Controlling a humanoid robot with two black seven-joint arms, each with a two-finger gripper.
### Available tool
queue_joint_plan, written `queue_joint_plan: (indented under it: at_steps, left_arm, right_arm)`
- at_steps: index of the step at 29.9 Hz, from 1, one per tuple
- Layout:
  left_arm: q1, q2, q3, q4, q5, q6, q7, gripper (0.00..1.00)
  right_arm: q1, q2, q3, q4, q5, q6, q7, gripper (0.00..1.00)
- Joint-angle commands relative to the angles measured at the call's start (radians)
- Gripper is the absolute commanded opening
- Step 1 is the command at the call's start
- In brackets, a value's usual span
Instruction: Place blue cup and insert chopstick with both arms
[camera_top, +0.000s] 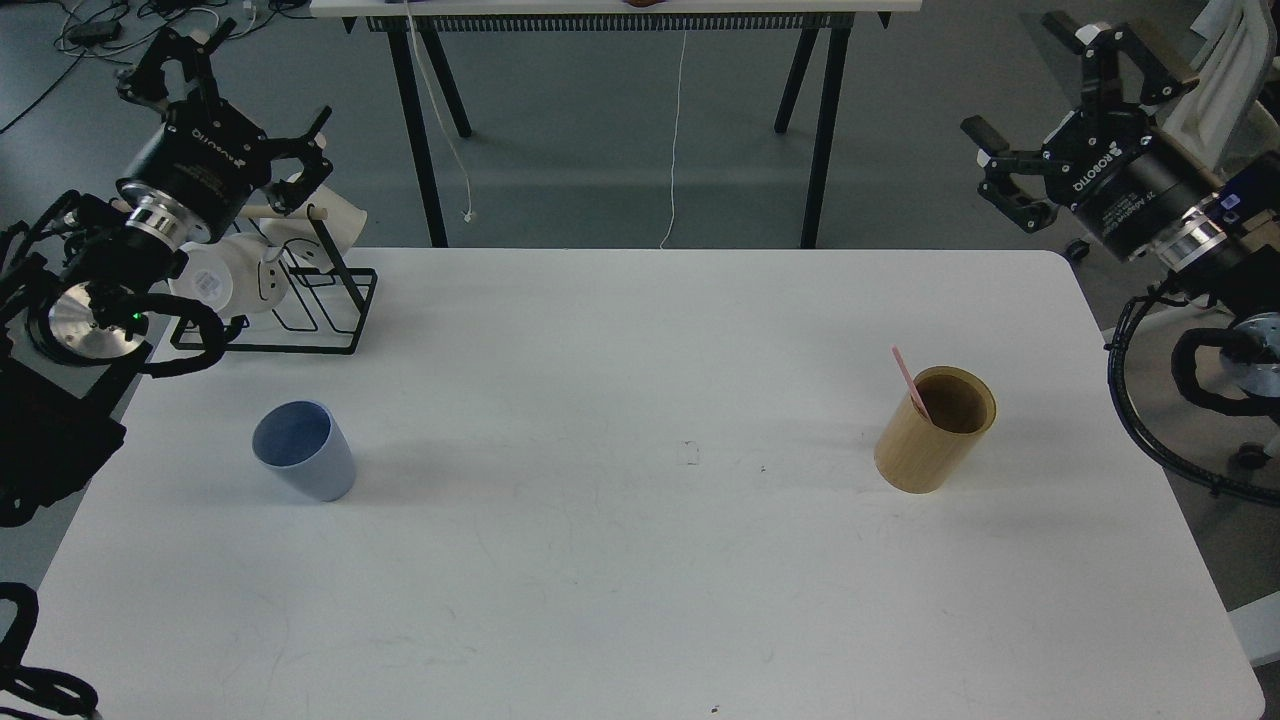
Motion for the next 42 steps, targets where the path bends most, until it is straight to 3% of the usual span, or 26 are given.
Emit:
queue_joint_plan:
  at_steps: [1, 6, 10, 13, 17, 24, 31, 38, 42]
  left_arm:
    - [-0.001, -0.006, -0.054, 0.004, 0.003, 0.000, -0.116, 1.00]
    - [-0.027, -0.012, -0.069, 0.019, -0.005, 0.000, -0.146, 1.00]
    - [-0.059, -0.086, -0.068, 0.015, -0.016, 0.000, -0.137, 1.00]
    - [-0.072, -0.081, -0.056, -0.066, -0.016, 0.000, -0.134, 1.00]
    - [-0.073, 0.020, 0.015, -0.203, 0.010, 0.000, -0.155, 1.00]
    - [-0.168, 0.282, 0.334, -0.388, 0.274, 0.000, -0.289, 1.00]
    - [-0.210, 0.604, 0.445, -0.631, 0.460, 0.000, -0.289, 1.00]
    - [-0.202, 0.683, 0.466, -0.652, 0.475, 0.000, -0.289, 1.00]
    - [-0.199, 0.677, 0.595, -0.616, 0.810, 0.000, -0.289, 1.00]
  right_arm:
    - [-0.001, 0.000, 0.002, 0.001, 0.000, 0.000, 0.000, 0.99]
    - [-0.001, 0.001, 0.002, -0.001, 0.000, 0.000, 0.000, 0.99]
    - [-0.002, 0.009, 0.002, -0.002, 0.000, 0.000, 0.000, 0.99]
    - [-0.002, 0.012, 0.002, -0.001, 0.000, 0.000, 0.000, 0.99]
    - [-0.010, 0.010, 0.002, -0.001, 0.000, 0.000, 0.001, 0.99]
    - [-0.018, 0.007, 0.010, -0.002, 0.000, 0.000, 0.001, 0.99]
    - [-0.022, -0.003, 0.012, -0.012, -0.002, 0.000, 0.005, 0.99]
    - [-0.030, -0.008, 0.018, -0.016, 0.000, 0.000, 0.008, 0.99]
    - [-0.032, -0.011, 0.022, -0.015, -0.002, 0.000, 0.009, 0.99]
